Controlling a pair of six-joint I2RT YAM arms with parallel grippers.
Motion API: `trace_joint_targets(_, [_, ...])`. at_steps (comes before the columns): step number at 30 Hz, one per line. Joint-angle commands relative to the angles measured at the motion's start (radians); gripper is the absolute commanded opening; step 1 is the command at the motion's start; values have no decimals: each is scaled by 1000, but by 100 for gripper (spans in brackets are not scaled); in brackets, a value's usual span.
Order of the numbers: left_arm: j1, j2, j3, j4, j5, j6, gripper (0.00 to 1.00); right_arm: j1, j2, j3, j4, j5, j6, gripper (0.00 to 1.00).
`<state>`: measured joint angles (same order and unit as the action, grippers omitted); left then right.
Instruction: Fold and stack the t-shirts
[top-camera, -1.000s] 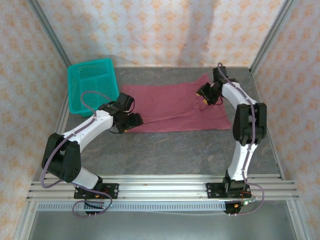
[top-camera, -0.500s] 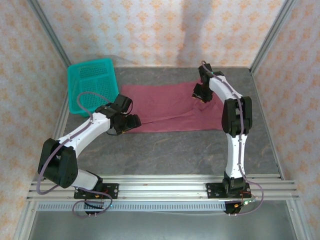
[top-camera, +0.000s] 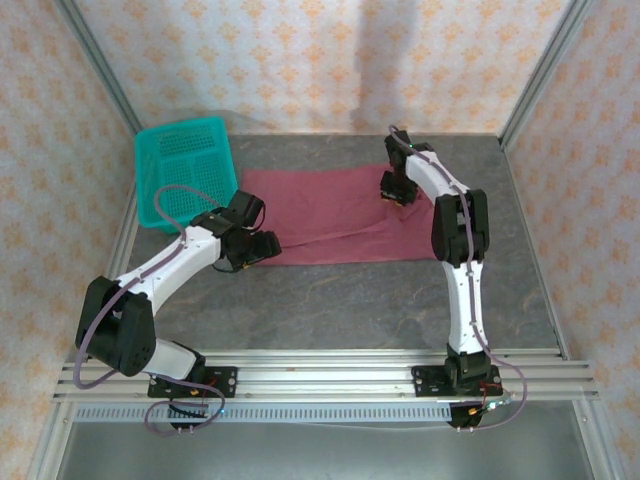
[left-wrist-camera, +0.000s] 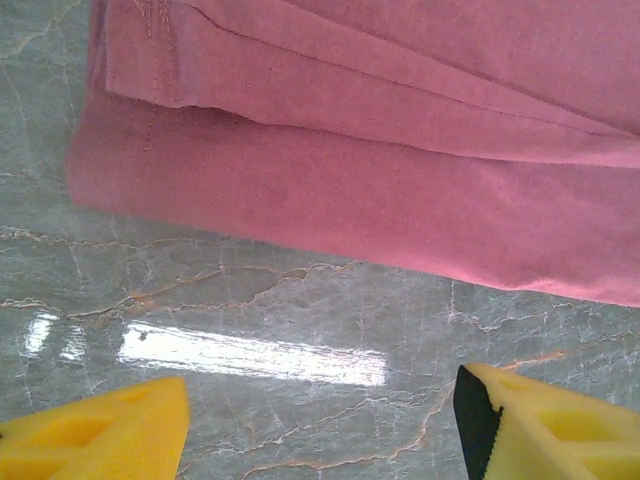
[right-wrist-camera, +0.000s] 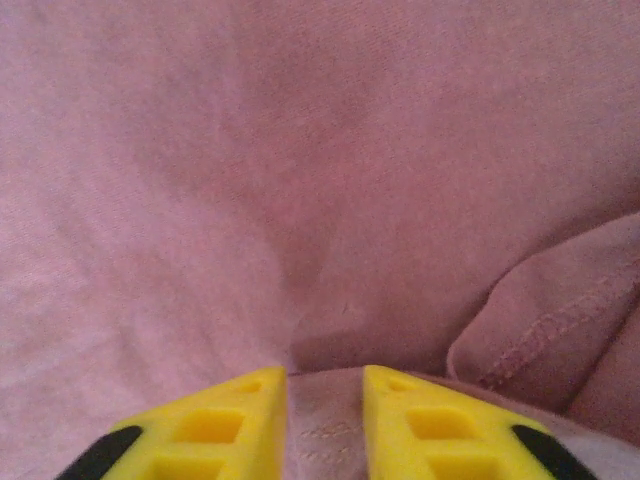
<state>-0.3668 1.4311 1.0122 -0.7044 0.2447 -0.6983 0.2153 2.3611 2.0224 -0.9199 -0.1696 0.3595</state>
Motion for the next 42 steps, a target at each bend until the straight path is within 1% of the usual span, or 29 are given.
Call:
trace_joint_targets(1, [-6, -12, -10, -32, -42, 17, 70, 3, 24, 39, -42, 44, -4, 17])
trace_joint_targets(5, [-6, -7, -10, -30, -41, 17, 70, 5, 26, 60, -42, 43, -4, 3])
trace_joint_targets(7, [-7, -4, -11, -29, -41, 17, 70, 9, 16, 70, -35, 44, -4, 0])
trace_joint_targets(15, [-6, -1, -23, -19, -39, 16, 68, 32, -37, 69, 32, -10, -38, 0])
trace_joint_targets(17, [-6, 1, -25, -17, -36, 16, 68, 36, -33, 73, 36, -16, -49, 0])
trace_joint_targets(22, [-6, 3, -24, -15, -35, 10, 68, 39, -5, 73, 43, -92, -62, 0])
trace_joint_targets(25, [-6, 0, -21, -19, -38, 8, 68, 39, -10, 53, 59, -95, -65, 2])
trace_joint_targets(27, [-6, 0, -17, -21, -35, 5, 68, 39, -15, 47, 64, -106, -72, 6])
trace_joint_targets(28, [-6, -1, -15, -22, -36, 2, 68, 39, -17, 47, 60, -104, -73, 10])
trace_joint_targets(30, [-6, 0, -6, -24, -31, -5, 68, 39, -35, 47, 51, -90, -76, 20])
trace_joint_targets(32, [-8, -4, 13, -31, -23, -10, 69, 38, -84, 24, 67, -83, -77, 36])
trace_joint_targets(33, [-8, -3, 22, -38, -23, -10, 69, 38, -117, -1, 88, -82, -75, 41])
trace_joint_targets(37, [-9, -11, 49, -60, -21, -20, 69, 39, -287, -149, 186, -102, -78, 59])
trace_joint_targets(39, [-11, -1, 42, -39, -6, -35, 68, 38, -358, -211, 201, -127, -83, 65])
trace_joint_targets(42, [-15, 43, 38, -5, -5, -64, 67, 39, -492, -379, 289, -186, -72, 74])
